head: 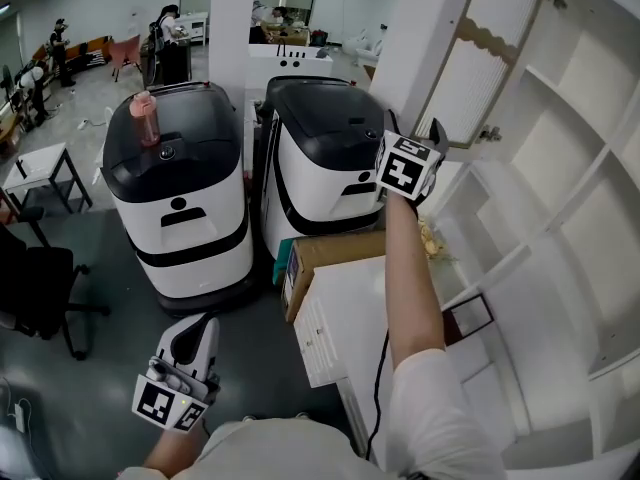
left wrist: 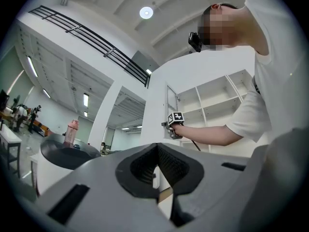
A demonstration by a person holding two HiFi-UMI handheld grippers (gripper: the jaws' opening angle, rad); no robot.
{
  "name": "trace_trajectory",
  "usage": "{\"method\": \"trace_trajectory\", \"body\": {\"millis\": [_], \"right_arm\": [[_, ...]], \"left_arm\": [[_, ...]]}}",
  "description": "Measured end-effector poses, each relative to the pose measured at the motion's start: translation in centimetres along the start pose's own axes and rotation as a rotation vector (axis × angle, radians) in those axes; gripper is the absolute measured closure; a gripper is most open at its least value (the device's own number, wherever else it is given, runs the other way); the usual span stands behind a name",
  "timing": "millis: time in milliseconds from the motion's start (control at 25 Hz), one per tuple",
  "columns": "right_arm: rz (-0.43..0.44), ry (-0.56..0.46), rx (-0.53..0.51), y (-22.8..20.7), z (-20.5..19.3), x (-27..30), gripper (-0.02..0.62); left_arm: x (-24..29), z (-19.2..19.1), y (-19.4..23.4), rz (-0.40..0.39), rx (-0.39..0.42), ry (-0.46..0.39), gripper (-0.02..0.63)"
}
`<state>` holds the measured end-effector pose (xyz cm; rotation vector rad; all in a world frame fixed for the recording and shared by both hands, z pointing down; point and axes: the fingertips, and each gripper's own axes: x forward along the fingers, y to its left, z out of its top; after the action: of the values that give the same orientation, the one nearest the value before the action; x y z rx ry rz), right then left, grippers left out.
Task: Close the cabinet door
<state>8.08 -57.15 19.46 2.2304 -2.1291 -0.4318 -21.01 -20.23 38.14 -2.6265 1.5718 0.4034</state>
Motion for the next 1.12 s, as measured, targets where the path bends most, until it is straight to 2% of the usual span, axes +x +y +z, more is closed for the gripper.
{"method": "trace_trajectory", "body": {"millis": [160, 320, 680, 960, 1120], "right_arm": [[-0.025, 0.006, -0.010, 0.0, 0.2, 1.5, 0.247], [-0.046, 0.019, 0.000, -0.5, -1.2, 2.3, 0.249], [0.024, 0.008, 0.005, -0.7, -1.2, 2.0, 0.244], [0.125, -0.020, 0.046, -2.3, -1.1, -1.6, 0.244], [0.159, -0.035, 0.086, -3.6, -1.1, -4.0, 0.272]], "left_arm": [[-0.2, 0.5, 0.6, 0.029, 0.024, 0.003, 0.601], [0.0, 0.5, 0.6, 0.032, 0.033, 0.012, 0.601], [2.2, 0.4, -0.2, -0.018, 0.017, -0.005, 0.601], [3.6, -0.4, -1.6, -0.075, -0.006, -0.004, 0.601], [4.9, -0.9, -3.0, -0.126, -0.019, -0.003, 0.601]]}}
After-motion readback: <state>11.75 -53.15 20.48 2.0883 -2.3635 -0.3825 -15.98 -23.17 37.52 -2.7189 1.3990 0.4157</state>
